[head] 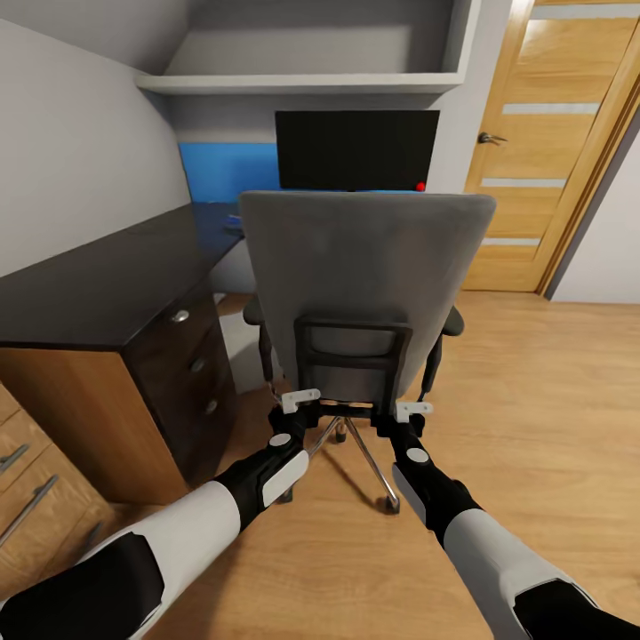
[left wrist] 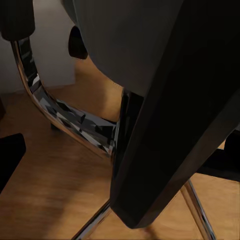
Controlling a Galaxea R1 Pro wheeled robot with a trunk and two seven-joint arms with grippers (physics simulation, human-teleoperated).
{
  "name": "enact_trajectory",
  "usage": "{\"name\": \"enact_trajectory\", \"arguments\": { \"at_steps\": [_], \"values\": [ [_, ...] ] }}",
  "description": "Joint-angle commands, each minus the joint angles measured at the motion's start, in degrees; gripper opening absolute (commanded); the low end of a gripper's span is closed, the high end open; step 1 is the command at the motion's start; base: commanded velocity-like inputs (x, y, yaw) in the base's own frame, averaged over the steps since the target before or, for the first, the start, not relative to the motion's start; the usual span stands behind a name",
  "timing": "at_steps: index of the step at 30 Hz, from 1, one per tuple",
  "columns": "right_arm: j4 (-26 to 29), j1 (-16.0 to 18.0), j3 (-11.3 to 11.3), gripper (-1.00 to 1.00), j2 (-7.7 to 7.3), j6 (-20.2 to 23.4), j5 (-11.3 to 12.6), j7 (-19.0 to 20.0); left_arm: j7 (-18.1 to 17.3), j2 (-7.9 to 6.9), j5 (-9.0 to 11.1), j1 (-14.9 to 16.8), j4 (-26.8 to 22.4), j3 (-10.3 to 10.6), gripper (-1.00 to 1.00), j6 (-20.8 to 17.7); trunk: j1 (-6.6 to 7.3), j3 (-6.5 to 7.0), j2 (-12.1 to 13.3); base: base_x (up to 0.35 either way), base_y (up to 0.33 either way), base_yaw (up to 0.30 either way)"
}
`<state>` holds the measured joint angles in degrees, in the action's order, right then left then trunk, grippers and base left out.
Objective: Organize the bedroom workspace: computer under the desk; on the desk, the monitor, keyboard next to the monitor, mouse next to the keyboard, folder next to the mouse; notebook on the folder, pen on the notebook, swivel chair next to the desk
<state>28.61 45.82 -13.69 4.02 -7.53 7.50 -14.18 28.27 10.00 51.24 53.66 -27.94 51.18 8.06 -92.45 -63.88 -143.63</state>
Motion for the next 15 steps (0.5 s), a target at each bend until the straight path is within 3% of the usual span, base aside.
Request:
{"name": "enact_trajectory", "arguments": {
  "at_steps": [1,15],
  "values": [
    [-0.04,0.06,-0.38,1.00,-0.06,-0.30,0.59,-0.50,0.29,0.00,0.00,0.13,0.01,0.40,1.00,0.47,-0.02,-0.04,-0.02,0.318,-0.092,0.000],
    [-0.13,0.06,-0.38,1.00,-0.06,-0.30,0.59,-0.50,0.37,0.00,0.00,0.13,0.02,0.34,1.00,0.54,-0.02,-0.04,-0.02,0.318,-0.093,-0.005]
  ]
}}
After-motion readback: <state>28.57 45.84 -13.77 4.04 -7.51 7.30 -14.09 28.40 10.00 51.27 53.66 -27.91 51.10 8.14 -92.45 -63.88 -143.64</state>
